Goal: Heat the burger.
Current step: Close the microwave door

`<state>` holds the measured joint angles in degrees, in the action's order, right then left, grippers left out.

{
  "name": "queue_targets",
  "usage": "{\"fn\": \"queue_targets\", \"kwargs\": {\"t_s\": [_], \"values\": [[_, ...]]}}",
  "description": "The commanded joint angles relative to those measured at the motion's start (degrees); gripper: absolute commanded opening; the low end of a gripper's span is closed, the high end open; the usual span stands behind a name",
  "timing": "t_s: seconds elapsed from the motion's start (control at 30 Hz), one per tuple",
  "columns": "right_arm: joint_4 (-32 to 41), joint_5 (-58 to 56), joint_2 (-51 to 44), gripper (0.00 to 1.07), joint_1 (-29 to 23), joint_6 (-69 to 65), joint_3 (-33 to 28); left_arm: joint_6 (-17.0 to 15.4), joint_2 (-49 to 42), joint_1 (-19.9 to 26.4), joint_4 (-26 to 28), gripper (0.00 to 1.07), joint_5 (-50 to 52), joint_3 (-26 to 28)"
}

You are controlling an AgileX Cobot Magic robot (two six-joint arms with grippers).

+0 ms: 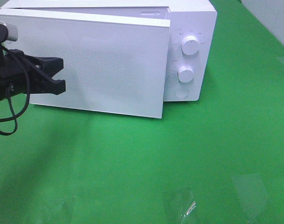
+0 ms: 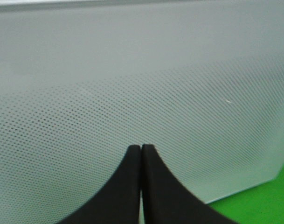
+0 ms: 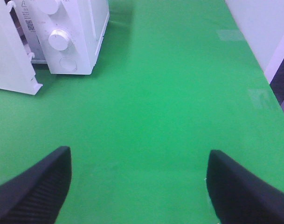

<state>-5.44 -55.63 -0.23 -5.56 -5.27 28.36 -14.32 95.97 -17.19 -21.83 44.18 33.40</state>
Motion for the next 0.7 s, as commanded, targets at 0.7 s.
{"fn": "queue_targets", "kwargs": {"t_s": [0.7], "values": [[0.06,0.52,-1.55,0.75,0.29,0.52,-0.17,3.32,11.86,-11.17,11.97,0.0,-8.54,18.96]]}}
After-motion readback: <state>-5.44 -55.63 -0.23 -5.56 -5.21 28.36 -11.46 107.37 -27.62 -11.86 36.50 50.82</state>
